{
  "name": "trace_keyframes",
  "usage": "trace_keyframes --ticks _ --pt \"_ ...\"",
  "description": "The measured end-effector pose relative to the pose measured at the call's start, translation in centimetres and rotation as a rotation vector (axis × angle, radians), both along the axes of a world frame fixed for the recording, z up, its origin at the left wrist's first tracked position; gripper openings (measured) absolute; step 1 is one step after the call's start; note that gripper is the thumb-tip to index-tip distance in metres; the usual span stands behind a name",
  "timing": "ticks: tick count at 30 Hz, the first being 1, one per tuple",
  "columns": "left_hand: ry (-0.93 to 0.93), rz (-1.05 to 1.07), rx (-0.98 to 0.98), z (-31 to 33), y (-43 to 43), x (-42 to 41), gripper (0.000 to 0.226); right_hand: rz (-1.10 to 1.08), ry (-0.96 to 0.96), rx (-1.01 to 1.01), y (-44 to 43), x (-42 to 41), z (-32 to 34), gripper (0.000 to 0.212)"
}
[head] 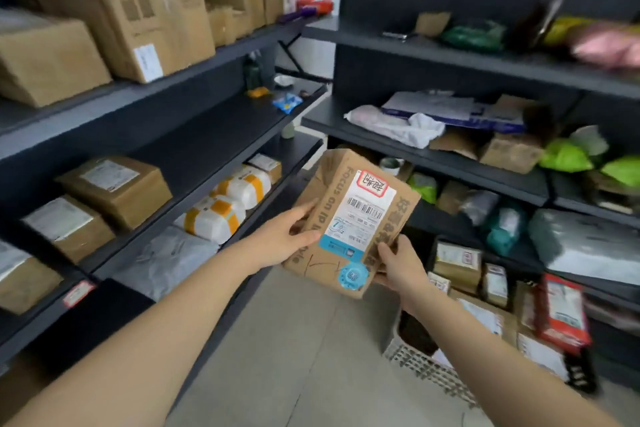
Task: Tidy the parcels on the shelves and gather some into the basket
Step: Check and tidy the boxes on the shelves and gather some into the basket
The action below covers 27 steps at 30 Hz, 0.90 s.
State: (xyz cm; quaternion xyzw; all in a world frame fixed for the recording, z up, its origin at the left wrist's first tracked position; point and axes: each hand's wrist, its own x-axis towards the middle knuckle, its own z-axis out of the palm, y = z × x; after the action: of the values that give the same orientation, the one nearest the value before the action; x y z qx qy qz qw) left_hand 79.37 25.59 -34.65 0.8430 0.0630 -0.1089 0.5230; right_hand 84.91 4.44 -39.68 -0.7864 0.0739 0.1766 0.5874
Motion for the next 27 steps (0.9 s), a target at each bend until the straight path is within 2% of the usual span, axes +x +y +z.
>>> trace_keyframes --ticks 4,8,13,16,24,27 --pt "-0.085 -0.073 0.018 1.8 -9.0 2.4 0.064 -0.119 -0.023 0.04 -8.9 0.4 2.7 0.025" --pt "-0.094 -0.136 0.031 2.5 -17.7 4.5 0.061 -0.162 -0.003 -0.005 -17.8 1.3 3.3 0.025" --pt "-0.033 -0.194 0.004 1.7 -27.4 6.5 0.057 -0.237 -0.042 -0.041 -27.7 1.7 3.0 0.025" --pt "0.001 -0.21 -0.061 1.0 -32.7 7.5 0.054 -0.254 -0.073 -0.04 -33.0 2.4 3.6 0.034" --pt "0.052 -0.272 -0.037 -1.2 -42.1 11.9 0.052 -0.3 -0.034 -0.075 -42.4 4.4 1.7 0.036" --pt "0.114 -0.321 -0.024 -3.1 -44.0 13.7 0.05 -0.306 0.014 -0.071 -43.9 5.9 -0.6 0.042"
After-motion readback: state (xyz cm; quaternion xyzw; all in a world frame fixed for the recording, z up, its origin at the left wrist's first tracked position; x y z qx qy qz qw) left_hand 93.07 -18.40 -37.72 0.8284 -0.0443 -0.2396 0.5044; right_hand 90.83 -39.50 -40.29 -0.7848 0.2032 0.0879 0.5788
